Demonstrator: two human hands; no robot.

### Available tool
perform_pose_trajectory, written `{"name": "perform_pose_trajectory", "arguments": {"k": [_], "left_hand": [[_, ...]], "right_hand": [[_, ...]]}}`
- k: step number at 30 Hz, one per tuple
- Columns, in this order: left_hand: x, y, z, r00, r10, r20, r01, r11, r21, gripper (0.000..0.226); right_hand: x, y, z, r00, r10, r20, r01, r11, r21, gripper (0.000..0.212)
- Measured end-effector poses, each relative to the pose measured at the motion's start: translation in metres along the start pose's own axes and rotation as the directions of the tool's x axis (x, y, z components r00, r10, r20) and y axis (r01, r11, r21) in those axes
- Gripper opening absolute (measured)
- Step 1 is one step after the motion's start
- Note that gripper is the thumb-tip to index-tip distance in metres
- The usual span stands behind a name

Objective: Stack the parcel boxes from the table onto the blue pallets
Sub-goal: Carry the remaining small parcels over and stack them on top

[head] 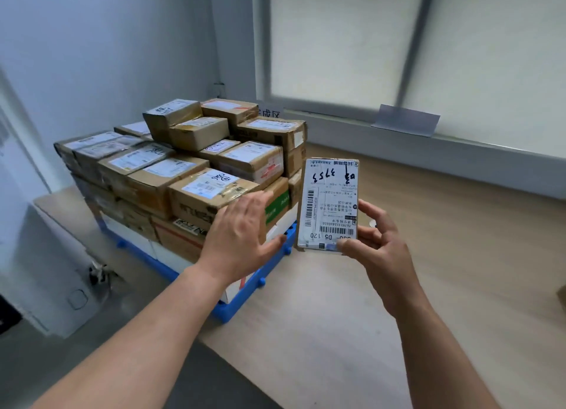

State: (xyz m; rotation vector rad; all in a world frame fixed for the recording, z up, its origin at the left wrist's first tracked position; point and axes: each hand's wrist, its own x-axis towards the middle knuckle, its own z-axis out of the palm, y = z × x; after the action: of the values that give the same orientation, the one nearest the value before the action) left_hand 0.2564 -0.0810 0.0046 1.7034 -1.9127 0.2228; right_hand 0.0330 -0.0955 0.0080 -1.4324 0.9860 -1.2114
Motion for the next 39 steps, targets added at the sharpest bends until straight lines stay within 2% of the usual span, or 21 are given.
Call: {"name": "perform_pose_trajectory", "arguments": {"k": [8, 15, 23, 28, 33, 39], "left_hand": [[0.02, -0.096, -0.04, 0.996, 0.084, -0.028, -0.083, 0.996, 0.033, 0.076], [0.045, -0.158, -0.058, 0.984, 0.172, -0.04, -0.17, 0.984, 0.055, 0.073], [0.083, -0.197, -0.057, 0.98, 0.188, -0.057, -0.184, 0.98, 0.07, 0.067], [0.114, -0.218, -0.054, 0.986, 0.163, -0.025, -0.159, 0.979, 0.124, 0.068], [0.144, -0.237, -0.051, 0.989, 0.15, -0.014, -0.145, 0.976, 0.164, 0.067], [0.163, -0.254, -0.041, 0.985, 0.171, 0.005, -0.17, 0.972, 0.162, 0.067]], "right_hand": [[0.029, -0.017, 0.102, 0.999, -0.045, -0.001, 0.045, 0.997, -0.057, 0.062], [0.063, -0.029, 0.159, 0.997, -0.055, -0.053, 0.05, 0.995, -0.081, 0.061], [0.107, -0.033, 0.183, 0.994, -0.034, -0.1, 0.023, 0.994, -0.103, 0.063], [0.152, -0.035, 0.192, 0.995, -0.008, -0.095, 0.007, 1.0, -0.008, 0.059], [0.195, -0.029, 0.199, 0.994, 0.019, -0.105, -0.024, 0.998, -0.05, 0.062], [0.222, -0.028, 0.214, 0.988, 0.079, -0.133, -0.089, 0.994, -0.07, 0.04]]}}
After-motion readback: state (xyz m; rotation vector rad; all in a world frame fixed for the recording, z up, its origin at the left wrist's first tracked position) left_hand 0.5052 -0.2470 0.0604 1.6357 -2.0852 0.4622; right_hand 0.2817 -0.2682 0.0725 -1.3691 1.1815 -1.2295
